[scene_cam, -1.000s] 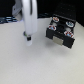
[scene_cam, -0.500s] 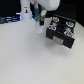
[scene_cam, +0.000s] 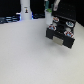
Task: Open the kcup holder, insert the kcup into the holder, and close the kcup holder
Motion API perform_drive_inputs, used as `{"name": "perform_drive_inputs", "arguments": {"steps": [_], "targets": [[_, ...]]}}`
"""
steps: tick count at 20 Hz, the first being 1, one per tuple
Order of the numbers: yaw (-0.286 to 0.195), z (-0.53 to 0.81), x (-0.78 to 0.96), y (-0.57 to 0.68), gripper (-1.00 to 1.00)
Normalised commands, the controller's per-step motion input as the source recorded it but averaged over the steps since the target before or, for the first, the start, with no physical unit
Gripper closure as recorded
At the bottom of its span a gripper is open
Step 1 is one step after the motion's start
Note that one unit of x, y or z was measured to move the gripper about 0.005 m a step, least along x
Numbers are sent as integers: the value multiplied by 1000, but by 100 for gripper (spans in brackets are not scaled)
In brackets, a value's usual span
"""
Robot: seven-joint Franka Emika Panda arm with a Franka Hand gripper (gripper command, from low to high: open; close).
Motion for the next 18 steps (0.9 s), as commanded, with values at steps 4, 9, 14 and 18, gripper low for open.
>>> {"name": "perform_drive_inputs", "arguments": {"steps": [4, 9, 14, 18], "targets": [[26, 151, -31, 671, 100], [31, 72, -64, 650, 100], [40, 10, -21, 632, 100], [53, -111, -77, 514, 100]]}}
